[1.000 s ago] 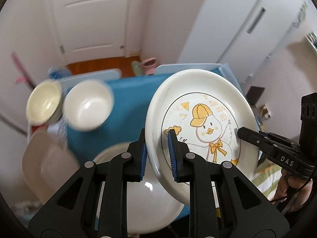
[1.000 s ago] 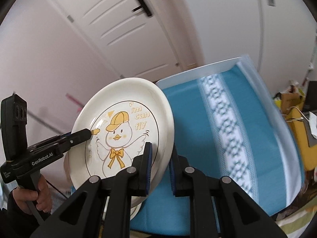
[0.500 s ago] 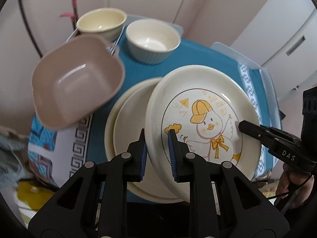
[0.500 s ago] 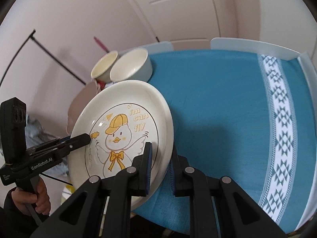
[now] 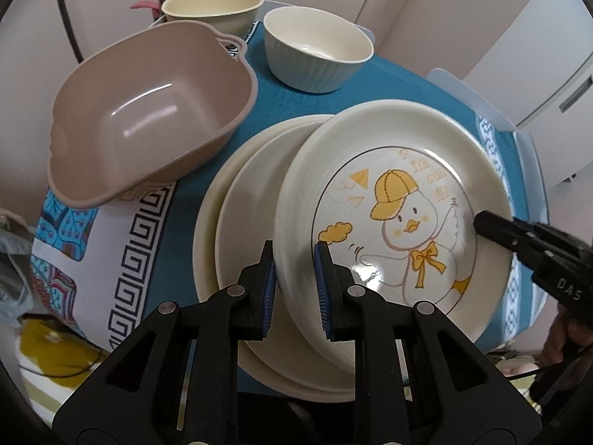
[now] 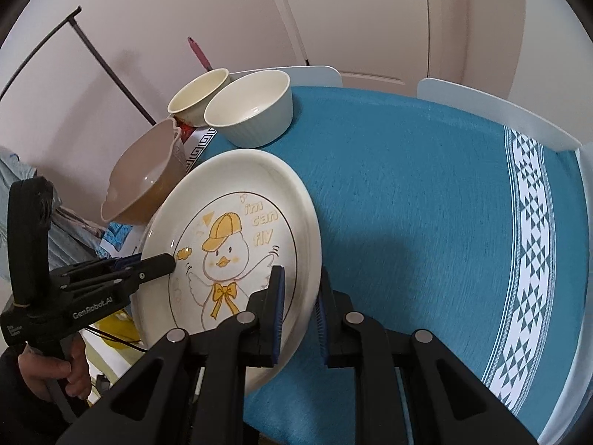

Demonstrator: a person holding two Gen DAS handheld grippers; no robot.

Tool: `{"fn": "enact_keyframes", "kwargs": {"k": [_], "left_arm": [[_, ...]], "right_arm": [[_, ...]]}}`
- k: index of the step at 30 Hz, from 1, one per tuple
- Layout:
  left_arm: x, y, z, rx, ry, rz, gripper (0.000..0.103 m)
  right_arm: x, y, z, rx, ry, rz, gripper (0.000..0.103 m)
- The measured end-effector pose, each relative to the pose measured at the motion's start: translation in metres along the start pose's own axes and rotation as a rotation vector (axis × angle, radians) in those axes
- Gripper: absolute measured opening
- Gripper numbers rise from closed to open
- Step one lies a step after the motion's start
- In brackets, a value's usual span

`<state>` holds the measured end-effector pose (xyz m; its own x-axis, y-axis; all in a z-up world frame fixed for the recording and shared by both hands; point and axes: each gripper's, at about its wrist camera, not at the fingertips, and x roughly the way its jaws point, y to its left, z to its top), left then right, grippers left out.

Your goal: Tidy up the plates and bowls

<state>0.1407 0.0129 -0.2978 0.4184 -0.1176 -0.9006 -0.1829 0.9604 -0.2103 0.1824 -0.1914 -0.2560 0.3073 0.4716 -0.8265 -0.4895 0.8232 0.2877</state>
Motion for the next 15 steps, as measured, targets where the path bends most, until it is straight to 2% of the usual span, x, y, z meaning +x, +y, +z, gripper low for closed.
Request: {"fn": "enact_keyframes", "kwargs": {"k": [7, 15], "left_arm": [[0.001, -0.009, -0.003, 0.059, -0.010, 0.081, 0.018], [-0.001, -0.025, -0.008, 0.177, -0.033, 0.218, 0.018]], "right_arm": [[0.002, 0.006, 0.001, -0.065, 0.007, -0.034, 0.014], [0.008, 0.018, 0.002, -0.171, -0.011, -0.093, 0.014]]}}
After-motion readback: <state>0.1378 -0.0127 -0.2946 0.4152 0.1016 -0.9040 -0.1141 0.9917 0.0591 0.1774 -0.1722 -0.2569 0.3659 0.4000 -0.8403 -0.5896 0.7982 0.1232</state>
